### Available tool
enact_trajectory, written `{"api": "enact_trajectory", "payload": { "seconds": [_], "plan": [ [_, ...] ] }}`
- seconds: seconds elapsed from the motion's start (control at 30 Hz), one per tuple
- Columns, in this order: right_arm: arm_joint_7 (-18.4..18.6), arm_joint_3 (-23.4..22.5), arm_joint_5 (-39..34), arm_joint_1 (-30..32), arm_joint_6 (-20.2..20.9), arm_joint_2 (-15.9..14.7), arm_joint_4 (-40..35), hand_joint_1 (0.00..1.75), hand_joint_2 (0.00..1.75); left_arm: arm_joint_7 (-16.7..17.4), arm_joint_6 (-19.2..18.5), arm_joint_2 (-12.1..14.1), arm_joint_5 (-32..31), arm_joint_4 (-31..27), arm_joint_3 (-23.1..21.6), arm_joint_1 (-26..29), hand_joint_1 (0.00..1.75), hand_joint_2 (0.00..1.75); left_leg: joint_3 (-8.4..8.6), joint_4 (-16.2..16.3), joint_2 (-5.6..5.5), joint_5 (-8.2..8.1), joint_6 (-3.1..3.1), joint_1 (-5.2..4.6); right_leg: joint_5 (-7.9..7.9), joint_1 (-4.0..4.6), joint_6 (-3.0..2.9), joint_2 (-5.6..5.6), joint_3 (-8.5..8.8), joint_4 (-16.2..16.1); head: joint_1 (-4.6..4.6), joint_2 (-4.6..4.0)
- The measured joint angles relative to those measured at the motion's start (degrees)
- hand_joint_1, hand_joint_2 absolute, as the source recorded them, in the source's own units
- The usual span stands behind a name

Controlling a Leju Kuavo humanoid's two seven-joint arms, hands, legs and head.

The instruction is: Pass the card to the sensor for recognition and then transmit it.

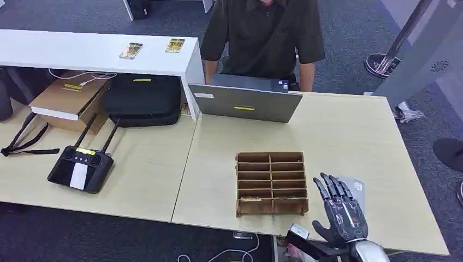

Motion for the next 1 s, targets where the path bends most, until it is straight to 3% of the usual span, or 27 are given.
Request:
{"api": "enact_trajectory", "payload": {
  "seconds": [0.4,1.0],
  "plan": [
    [-3.58,3.6,-0.59,-5.49,-1.11,0.13,4.15,0.0,1.75,0.42,-1.03,0.2,-0.42,0.0,0.02,-0.29,0.0,0.0,0.0,0.0,0.01,0.0,0.0,0.0,0.0,0.0,0.0,0.02,0.0,0.0,0.0,0.0],
    [-4.19,8.61,-1.44,-12.07,-1.75,1.22,10.36,0.0,1.75,0.42,-0.57,0.2,0.06,0.0,0.35,-1.0,0.0,0.0,-0.01,0.0,-0.01,0.03,-0.04,0.0,0.01,0.0,-0.01,0.01,0.0,0.01,0.0,0.0]
  ]
}}
